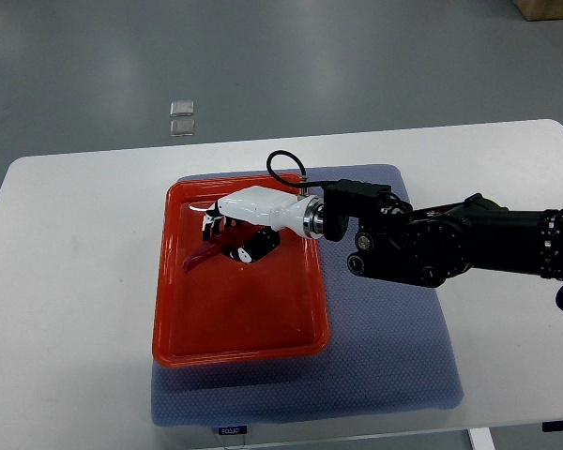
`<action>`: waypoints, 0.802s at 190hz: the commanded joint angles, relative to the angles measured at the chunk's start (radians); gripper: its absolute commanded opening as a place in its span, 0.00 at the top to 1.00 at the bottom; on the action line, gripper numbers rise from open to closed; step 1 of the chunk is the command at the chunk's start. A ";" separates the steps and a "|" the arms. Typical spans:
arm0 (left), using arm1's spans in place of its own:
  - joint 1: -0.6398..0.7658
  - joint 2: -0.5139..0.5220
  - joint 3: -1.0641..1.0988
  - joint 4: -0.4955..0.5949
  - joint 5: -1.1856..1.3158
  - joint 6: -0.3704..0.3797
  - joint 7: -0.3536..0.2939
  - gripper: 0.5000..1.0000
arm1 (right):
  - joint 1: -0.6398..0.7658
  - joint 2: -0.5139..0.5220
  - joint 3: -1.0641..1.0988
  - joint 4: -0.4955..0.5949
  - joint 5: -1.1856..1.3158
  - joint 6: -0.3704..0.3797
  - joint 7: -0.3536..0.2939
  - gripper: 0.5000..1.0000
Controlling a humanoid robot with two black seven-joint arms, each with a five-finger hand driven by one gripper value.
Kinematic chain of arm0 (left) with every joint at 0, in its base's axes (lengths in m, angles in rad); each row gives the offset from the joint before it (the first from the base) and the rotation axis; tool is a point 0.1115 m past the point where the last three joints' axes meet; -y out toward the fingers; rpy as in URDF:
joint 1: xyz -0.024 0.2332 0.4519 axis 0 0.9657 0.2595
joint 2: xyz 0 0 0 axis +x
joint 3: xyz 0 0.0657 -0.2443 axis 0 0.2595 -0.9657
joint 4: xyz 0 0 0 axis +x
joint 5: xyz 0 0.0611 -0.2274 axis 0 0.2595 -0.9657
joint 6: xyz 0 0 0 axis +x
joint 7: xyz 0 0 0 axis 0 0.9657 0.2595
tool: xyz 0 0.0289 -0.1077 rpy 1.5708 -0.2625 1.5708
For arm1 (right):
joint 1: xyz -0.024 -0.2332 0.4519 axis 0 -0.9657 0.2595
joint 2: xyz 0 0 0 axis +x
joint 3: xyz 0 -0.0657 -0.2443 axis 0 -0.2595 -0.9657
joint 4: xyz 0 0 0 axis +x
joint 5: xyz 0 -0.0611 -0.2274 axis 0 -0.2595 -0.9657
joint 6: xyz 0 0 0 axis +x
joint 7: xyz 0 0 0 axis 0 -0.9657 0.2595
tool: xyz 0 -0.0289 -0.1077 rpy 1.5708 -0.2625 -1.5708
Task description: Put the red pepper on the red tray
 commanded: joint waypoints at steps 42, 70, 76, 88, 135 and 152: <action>0.000 0.000 0.000 0.000 0.000 0.000 0.000 0.00 | -0.033 0.013 0.002 -0.028 0.001 -0.001 -0.003 0.39; 0.000 0.000 0.001 0.000 0.000 0.000 0.000 0.00 | -0.035 -0.009 0.029 -0.028 0.002 -0.003 -0.002 0.28; 0.000 0.000 0.000 0.000 0.000 0.000 0.000 0.00 | -0.041 -0.018 0.052 -0.028 0.002 -0.004 -0.002 0.28; 0.000 0.000 0.000 0.000 0.000 0.000 0.000 0.00 | -0.062 -0.045 0.100 -0.030 0.002 -0.009 -0.002 0.28; 0.000 0.000 0.000 0.000 0.000 0.000 0.000 0.00 | -0.193 -0.162 0.385 -0.030 0.016 -0.001 -0.003 0.28; 0.000 0.000 0.000 0.000 0.000 0.000 0.000 0.00 | -0.248 -0.167 0.491 -0.030 0.063 -0.003 -0.009 0.28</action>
